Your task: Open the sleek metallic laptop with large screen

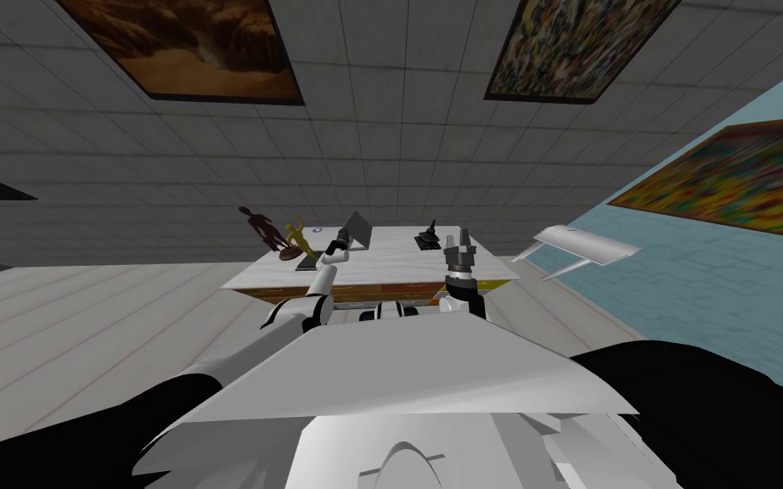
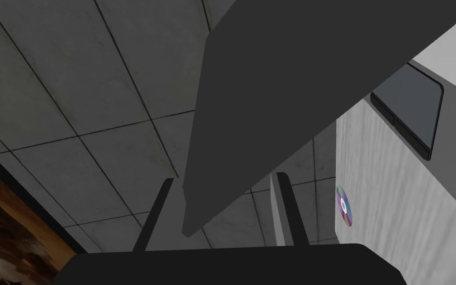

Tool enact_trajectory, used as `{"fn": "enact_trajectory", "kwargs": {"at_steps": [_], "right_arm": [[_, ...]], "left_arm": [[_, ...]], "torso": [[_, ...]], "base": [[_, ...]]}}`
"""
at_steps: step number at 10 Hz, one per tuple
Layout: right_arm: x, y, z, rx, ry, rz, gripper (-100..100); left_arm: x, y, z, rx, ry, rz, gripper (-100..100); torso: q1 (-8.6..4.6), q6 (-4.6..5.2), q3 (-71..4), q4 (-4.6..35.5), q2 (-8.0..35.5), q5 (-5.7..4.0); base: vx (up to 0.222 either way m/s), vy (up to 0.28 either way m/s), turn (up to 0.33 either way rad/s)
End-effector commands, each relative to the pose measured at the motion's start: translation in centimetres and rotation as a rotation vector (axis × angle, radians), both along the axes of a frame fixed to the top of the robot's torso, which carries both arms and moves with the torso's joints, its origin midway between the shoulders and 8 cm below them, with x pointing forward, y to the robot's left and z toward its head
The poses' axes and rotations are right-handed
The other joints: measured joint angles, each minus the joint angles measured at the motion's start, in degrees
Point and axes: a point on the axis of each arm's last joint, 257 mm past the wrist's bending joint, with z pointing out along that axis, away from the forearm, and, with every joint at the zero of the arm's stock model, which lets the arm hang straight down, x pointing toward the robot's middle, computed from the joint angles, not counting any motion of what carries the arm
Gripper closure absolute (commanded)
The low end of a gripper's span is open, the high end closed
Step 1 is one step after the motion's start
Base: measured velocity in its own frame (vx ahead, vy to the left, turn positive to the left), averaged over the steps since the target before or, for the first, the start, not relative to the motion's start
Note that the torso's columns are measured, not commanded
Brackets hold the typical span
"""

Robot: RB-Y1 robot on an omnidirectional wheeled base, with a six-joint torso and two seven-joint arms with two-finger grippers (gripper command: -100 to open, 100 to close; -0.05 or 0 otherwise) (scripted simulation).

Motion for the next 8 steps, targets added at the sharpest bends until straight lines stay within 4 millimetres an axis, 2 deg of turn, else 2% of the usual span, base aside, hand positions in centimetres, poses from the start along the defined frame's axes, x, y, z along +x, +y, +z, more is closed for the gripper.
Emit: {"fn": "enact_trajectory", "kwargs": {"at_steps": [1, 2, 4, 5, 6, 8], "right_arm": [[0.0, 0.0, 0.0, 0.000, 0.000, 0.000, 0], [0.0, 0.0, 0.0, 0.000, 0.000, 0.000, 0], [0.0, 0.0, 0.0, 0.000, 0.000, 0.000, 0], [0.0, 0.0, 0.0, 0.000, 0.000, 0.000, 0], [0.0, 0.0, 0.0, 0.000, 0.000, 0.000, 0], [0.0, 0.0, 0.0, 0.000, 0.000, 0.000, 0]], "left_arm": [[-1.4, 3.4, -0.5, -0.009, 0.001, 0.043, 100], [-1.8, 3.7, -1.3, -0.034, 0.009, 0.048, 100], [-1.8, 3.6, -1.2, -0.092, 0.003, 0.050, 100], [-3.3, 6.7, -1.7, -0.060, 0.008, 0.089, 100], [-3.6, 6.9, -2.4, -0.080, 0.015, 0.093, 100], [-3.6, 6.9, -2.4, -0.144, 0.007, 0.095, 100]], "torso": [[0.07, 0.01, 0.0, 0.1, 0.1, 0.00], [0.12, 0.01, 0.0, 0.1, 0.0, 0.01], [0.13, -0.04, 0.0, 0.0, 0.0, 0.01], [0.12, -0.03, 0.0, 0.1, 0.0, 0.00], [0.13, -0.10, 0.0, 0.1, 0.0, 0.02], [0.13, 0.03, 0.0, 0.0, 0.0, 0.02]], "base": [[0.015, -0.013, -0.197], [0.020, -0.003, -0.143], [0.006, 0.001, -0.004], [0.019, 0.000, -0.379], [0.025, -0.002, 0.023], [0.005, 0.000, 0.020]]}}
